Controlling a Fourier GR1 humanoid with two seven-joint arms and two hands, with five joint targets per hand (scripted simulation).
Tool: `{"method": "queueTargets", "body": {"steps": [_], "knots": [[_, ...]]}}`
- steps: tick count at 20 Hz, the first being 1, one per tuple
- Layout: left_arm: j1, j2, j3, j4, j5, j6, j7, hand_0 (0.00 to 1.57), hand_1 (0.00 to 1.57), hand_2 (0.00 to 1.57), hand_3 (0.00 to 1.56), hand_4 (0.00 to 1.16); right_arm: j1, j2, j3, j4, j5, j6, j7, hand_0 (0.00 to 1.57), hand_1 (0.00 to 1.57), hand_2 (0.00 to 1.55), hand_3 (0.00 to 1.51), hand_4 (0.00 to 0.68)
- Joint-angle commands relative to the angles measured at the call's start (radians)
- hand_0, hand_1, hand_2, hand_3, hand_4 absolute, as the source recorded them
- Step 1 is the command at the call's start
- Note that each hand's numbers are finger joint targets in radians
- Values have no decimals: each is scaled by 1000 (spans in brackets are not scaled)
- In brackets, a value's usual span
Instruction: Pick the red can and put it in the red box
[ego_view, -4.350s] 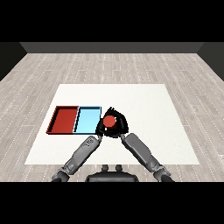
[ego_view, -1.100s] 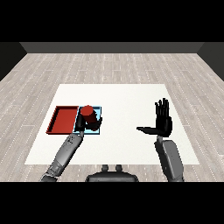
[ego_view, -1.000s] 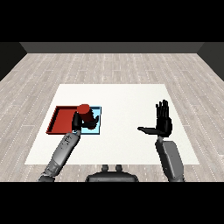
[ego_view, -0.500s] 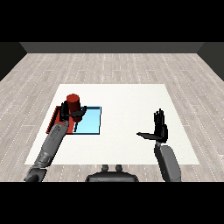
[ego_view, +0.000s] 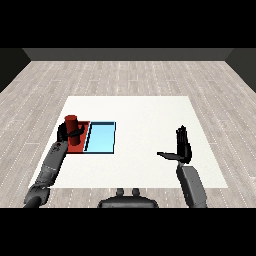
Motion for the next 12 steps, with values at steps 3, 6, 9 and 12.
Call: {"method": "queueTargets", "body": {"steps": [3,6,9,12], "knots": [[-85,-25,41,360,-62,79,-87,1474,1474,1489,1457,1020,35,3,-2,-26,14,14,-60,0,0,0,0,0],[-141,39,34,477,-94,55,2,1005,1005,1064,1208,939,2,-1,-3,-59,34,-30,-6,0,0,0,0,0],[-153,-2,27,575,-118,88,-23,534,534,615,0,664,-15,4,6,-24,45,-7,-48,0,0,0,0,0],[-197,31,57,632,-96,40,32,798,798,749,0,709,-29,-28,-33,9,20,38,-81,0,0,0,0,0]]}}
